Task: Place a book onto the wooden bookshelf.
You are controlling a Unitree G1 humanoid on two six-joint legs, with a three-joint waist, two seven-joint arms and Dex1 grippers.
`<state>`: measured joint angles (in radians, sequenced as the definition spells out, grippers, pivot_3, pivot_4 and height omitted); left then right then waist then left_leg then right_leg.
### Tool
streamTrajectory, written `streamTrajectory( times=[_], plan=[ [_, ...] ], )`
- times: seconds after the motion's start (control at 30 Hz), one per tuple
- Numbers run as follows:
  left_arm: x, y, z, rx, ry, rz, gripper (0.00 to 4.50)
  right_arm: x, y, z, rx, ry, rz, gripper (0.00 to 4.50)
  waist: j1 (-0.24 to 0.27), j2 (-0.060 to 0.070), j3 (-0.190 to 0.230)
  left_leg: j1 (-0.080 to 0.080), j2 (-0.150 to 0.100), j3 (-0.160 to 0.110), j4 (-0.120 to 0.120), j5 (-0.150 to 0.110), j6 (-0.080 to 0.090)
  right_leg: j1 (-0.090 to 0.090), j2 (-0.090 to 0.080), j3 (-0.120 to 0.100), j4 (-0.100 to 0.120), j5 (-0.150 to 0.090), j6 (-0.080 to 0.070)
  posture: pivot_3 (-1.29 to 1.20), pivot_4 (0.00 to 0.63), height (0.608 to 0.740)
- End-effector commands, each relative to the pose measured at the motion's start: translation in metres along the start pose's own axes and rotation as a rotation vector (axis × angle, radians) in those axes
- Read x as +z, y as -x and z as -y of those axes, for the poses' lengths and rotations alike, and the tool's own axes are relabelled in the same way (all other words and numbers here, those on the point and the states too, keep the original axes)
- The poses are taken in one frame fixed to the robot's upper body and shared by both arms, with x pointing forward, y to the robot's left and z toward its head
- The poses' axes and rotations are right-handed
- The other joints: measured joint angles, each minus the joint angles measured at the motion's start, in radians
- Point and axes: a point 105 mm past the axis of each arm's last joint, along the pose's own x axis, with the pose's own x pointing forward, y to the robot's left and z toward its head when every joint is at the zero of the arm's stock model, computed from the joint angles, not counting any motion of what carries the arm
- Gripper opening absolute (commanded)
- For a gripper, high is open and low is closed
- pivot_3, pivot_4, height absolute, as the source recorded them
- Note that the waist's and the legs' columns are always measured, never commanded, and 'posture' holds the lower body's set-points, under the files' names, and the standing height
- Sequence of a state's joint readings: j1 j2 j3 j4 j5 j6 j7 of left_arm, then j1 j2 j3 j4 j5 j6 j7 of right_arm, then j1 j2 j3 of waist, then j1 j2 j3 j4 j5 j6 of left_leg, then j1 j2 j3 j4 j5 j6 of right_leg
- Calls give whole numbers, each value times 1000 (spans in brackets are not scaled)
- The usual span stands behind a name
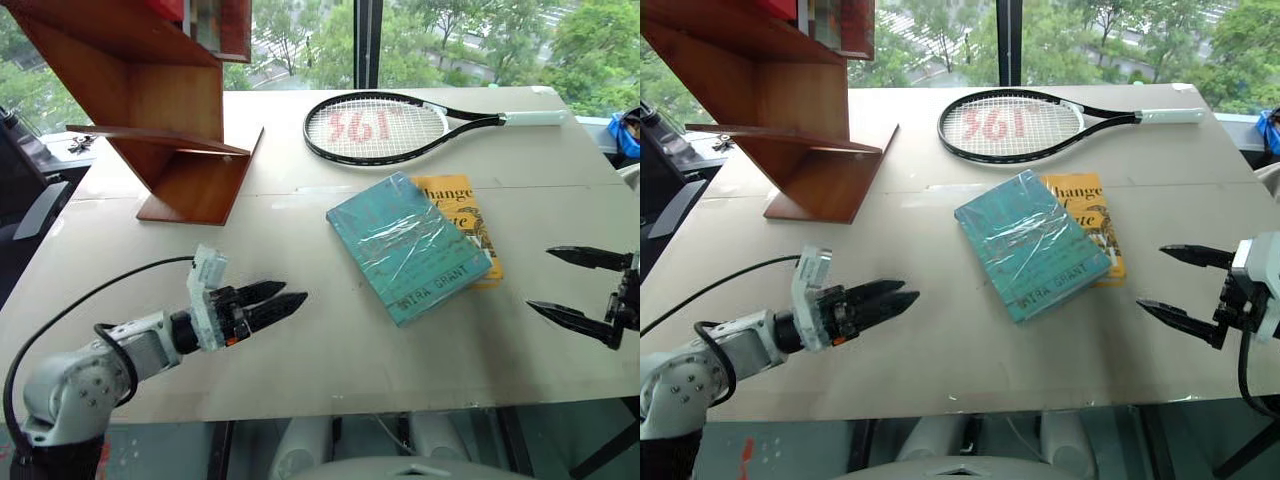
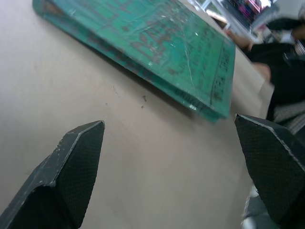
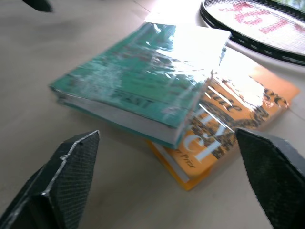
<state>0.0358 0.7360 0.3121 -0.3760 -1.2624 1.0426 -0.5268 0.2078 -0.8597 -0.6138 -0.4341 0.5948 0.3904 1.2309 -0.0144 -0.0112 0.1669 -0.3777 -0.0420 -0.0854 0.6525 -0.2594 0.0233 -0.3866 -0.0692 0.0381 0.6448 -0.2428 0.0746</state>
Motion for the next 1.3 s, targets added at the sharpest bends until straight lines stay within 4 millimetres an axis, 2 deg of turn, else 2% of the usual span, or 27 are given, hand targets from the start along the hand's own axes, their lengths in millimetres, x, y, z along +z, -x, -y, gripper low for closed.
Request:
streamTrajectory(
  times=[0.03,0.2,0.37,0.63,0.8,0.9,1.03,1.1,1.13,1.17,1.2,1.3],
  plan=[
    [2,-28,1,-52,321,34,4500,12,1,-13,-6,67,44,4415,3,0,-1,0,0,-1,0,0,0,0,0,-1,0,0,0,0,150,740],
    [4,-76,-7,-10,543,25,4500,9,-4,-22,-27,38,70,4415,16,-2,-1,-2,-3,-2,2,0,-1,-1,-2,-1,0,2,-2,0,150,740],
    [1,-120,-8,3,633,-26,4500,9,-7,-24,-42,32,84,4415,28,-1,-3,-2,-4,-1,0,1,-2,-3,-1,1,0,2,-2,0,150,740],
    [2,-168,4,-70,674,-52,4500,18,-13,-26,-58,42,123,4415,33,-2,-4,-3,-7,-2,1,2,-4,-1,-2,-1,-1,2,-2,0,150,740],
    [2,-183,3,-91,684,-40,4500,24,-18,-30,-42,44,157,4415,32,-2,-4,-3,-8,-3,1,2,-4,0,-2,-1,-2,2,-2,0,150,740],
    [3,-186,1,-112,701,-19,3621,26,-22,-30,-38,47,169,4500,30,-2,-4,-3,-8,-3,1,2,-4,0,-2,-1,-2,2,-2,0,150,740],
    [8,-181,3,-165,706,6,1667,28,-28,-31,-32,46,182,4500,29,-2,-4,-3,-7,-3,1,2,-4,0,-2,-2,-2,2,-2,0,150,740],
    [11,-174,2,-186,705,20,1298,27,-31,-32,-31,45,185,4500,29,-2,-4,-3,-7,-3,1,2,-4,0,-2,-2,-2,2,-2,0,150,740],
    [15,-169,1,-198,703,35,617,27,-31,-32,-30,44,187,4500,29,-2,-4,-3,-7,-3,1,2,-4,0,-2,-2,-2,2,-2,0,150,740],
    [19,-162,-1,-203,701,54,233,28,-32,-32,-32,43,193,4500,28,-2,-4,-3,-7,-3,1,2,-4,0,-2,-2,-2,2,-2,0,150,740],
    [24,-155,-3,-209,694,73,108,29,-33,-32,-36,43,203,4500,26,-2,-4,-3,-7,-3,1,3,-4,0,-2,-2,-2,2,-2,0,150,740],
    [50,-126,0,-246,620,152,108,36,-33,-27,-62,44,249,4500,11,-3,-4,-3,-6,-3,0,3,-5,-1,-1,-1,-2,2,-2,0,150,740]
  ],
)
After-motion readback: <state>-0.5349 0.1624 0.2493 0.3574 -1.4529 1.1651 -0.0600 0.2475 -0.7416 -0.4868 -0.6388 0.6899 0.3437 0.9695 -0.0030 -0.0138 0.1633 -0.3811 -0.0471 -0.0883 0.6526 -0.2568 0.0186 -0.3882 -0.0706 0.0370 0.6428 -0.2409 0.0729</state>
